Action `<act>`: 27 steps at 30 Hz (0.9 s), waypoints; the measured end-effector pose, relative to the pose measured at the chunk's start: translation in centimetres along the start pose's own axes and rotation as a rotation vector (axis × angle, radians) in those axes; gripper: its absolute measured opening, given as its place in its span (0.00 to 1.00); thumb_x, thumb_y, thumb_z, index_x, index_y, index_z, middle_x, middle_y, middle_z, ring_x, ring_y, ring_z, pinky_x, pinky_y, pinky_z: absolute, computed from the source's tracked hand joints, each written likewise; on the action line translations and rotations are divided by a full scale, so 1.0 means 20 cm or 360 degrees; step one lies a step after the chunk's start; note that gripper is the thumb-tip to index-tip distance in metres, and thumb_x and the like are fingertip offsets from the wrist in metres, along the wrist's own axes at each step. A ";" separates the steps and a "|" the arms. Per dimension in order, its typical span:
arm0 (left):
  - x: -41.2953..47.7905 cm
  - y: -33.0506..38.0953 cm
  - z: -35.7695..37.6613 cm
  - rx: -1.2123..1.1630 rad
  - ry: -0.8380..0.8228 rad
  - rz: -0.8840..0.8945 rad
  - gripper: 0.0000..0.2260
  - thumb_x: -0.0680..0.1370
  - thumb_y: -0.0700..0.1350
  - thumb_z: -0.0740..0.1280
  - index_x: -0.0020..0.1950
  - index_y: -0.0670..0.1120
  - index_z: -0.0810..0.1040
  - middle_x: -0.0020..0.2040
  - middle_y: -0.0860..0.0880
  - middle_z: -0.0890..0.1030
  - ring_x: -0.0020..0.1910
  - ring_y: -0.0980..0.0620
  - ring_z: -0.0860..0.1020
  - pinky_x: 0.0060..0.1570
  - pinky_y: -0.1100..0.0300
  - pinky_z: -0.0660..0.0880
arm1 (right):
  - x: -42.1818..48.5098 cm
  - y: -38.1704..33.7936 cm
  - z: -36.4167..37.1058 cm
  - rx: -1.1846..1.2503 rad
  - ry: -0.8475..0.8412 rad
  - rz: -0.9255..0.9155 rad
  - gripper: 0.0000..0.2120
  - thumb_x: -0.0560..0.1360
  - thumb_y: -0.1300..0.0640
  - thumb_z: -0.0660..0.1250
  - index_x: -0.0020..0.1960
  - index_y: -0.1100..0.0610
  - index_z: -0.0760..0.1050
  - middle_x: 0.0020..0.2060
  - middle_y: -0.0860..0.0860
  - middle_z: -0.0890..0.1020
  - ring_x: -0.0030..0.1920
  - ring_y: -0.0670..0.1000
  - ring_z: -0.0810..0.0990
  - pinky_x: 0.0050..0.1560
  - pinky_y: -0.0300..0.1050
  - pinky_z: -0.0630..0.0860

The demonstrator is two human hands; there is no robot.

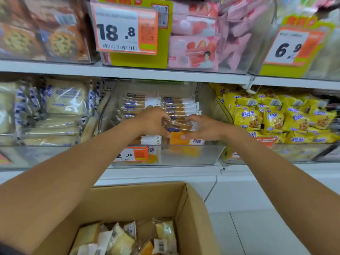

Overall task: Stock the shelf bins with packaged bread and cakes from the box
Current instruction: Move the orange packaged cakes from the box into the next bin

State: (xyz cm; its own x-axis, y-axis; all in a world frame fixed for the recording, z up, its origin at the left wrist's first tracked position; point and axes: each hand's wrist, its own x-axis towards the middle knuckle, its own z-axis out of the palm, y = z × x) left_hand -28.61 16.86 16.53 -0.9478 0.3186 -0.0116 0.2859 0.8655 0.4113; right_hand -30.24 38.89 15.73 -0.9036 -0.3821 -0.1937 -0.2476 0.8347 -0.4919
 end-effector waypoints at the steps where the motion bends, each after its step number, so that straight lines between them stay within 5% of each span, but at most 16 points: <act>1: -0.01 0.00 0.00 -0.0082 -0.0018 0.0031 0.30 0.67 0.55 0.79 0.67 0.54 0.76 0.57 0.52 0.77 0.60 0.49 0.73 0.60 0.53 0.72 | 0.00 0.00 0.00 0.0025 -0.0001 -0.0006 0.39 0.62 0.36 0.78 0.68 0.47 0.70 0.67 0.48 0.72 0.67 0.50 0.71 0.68 0.46 0.69; 5: -0.04 -0.03 0.02 -0.0290 -0.0067 0.0100 0.26 0.70 0.54 0.77 0.67 0.58 0.77 0.67 0.54 0.76 0.66 0.54 0.72 0.68 0.52 0.69 | -0.03 0.00 0.02 -0.0101 0.0263 -0.0080 0.24 0.69 0.48 0.77 0.63 0.50 0.75 0.63 0.54 0.71 0.63 0.53 0.72 0.60 0.43 0.69; 10: -0.03 -0.04 0.03 -0.0116 -0.0081 0.0125 0.21 0.72 0.52 0.75 0.65 0.55 0.79 0.55 0.54 0.77 0.59 0.52 0.74 0.60 0.54 0.71 | -0.03 0.00 0.06 -0.0042 0.0235 -0.0069 0.31 0.67 0.40 0.75 0.66 0.50 0.74 0.65 0.52 0.71 0.66 0.51 0.70 0.64 0.43 0.68; 13: -0.03 -0.04 0.01 -0.0341 -0.0154 0.0027 0.23 0.71 0.54 0.76 0.66 0.55 0.79 0.64 0.53 0.78 0.65 0.52 0.73 0.66 0.54 0.69 | -0.05 -0.01 0.05 0.0166 0.0251 -0.0037 0.29 0.70 0.37 0.71 0.66 0.50 0.75 0.68 0.48 0.74 0.67 0.48 0.72 0.61 0.41 0.68; 16: -0.10 -0.03 0.00 -0.0523 0.0030 -0.0031 0.23 0.72 0.55 0.75 0.65 0.52 0.79 0.65 0.52 0.78 0.66 0.52 0.73 0.66 0.56 0.69 | -0.10 -0.04 0.06 0.0033 0.0418 -0.0047 0.25 0.74 0.39 0.68 0.68 0.48 0.74 0.68 0.51 0.74 0.68 0.51 0.70 0.64 0.45 0.68; 19: -0.23 0.01 0.03 -0.0398 0.0424 0.0006 0.11 0.75 0.53 0.73 0.55 0.51 0.82 0.53 0.54 0.82 0.55 0.53 0.79 0.58 0.53 0.76 | -0.19 -0.12 0.11 -0.0200 0.0719 -0.0153 0.20 0.76 0.45 0.67 0.66 0.50 0.75 0.65 0.52 0.74 0.69 0.54 0.67 0.69 0.53 0.64; 21: -0.34 0.05 0.05 -0.0451 0.0590 -0.0017 0.05 0.76 0.51 0.71 0.43 0.52 0.80 0.41 0.55 0.81 0.43 0.56 0.79 0.47 0.55 0.77 | -0.28 -0.20 0.18 -0.0062 0.0906 -0.0275 0.14 0.76 0.52 0.68 0.61 0.54 0.79 0.58 0.53 0.78 0.61 0.53 0.73 0.61 0.45 0.68; 23: -0.49 0.07 0.09 -0.0465 0.0640 -0.0134 0.10 0.76 0.50 0.70 0.36 0.53 0.76 0.34 0.56 0.77 0.34 0.57 0.75 0.38 0.58 0.73 | -0.38 -0.29 0.28 0.0046 0.1048 -0.0355 0.08 0.75 0.58 0.68 0.53 0.56 0.81 0.48 0.52 0.80 0.50 0.51 0.76 0.50 0.42 0.71; 27: -0.81 0.00 0.25 -0.0491 0.0371 -0.0417 0.11 0.77 0.49 0.69 0.35 0.50 0.76 0.32 0.56 0.76 0.34 0.55 0.74 0.36 0.59 0.67 | -0.54 -0.40 0.58 0.0178 0.0852 -0.0336 0.04 0.74 0.60 0.67 0.41 0.53 0.78 0.35 0.47 0.78 0.36 0.47 0.75 0.40 0.43 0.73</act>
State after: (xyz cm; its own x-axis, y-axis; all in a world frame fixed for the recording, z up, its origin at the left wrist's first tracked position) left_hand -12.47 13.59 12.16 -0.9990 -0.0211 0.0394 0.0110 0.7386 0.6741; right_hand -14.43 31.68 11.96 -0.8968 -0.2577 0.3597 -0.4292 0.7042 -0.5656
